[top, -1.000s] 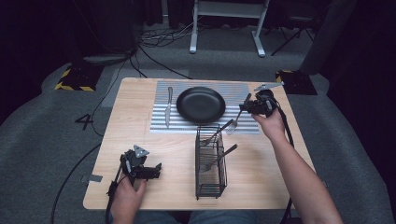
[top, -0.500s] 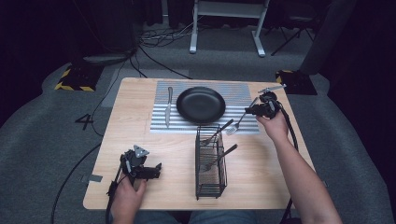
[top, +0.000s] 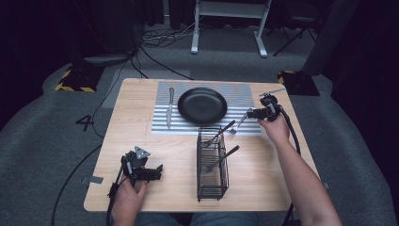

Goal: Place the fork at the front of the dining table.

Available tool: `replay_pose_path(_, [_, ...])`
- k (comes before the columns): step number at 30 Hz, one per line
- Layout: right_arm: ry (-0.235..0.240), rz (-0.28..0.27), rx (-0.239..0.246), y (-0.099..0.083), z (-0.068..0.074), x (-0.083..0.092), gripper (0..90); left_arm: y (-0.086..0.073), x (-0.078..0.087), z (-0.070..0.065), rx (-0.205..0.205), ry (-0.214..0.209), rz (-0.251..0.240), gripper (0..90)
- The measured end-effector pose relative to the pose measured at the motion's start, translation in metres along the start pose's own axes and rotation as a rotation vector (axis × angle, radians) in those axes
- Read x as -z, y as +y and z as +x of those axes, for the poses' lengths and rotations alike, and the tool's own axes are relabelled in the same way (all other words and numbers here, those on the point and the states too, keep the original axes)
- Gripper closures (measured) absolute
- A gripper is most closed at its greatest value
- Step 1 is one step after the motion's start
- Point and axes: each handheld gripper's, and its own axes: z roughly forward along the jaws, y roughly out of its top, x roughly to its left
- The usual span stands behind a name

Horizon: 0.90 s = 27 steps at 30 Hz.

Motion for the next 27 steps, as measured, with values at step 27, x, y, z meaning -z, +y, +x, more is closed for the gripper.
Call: replay_pose_path(27, [0.131, 0.025, 0.022, -0.035, 0.069, -0.022, 46.6, 0.0, 0.0, 0.0, 0.0, 0.0, 0.0, 0.2])
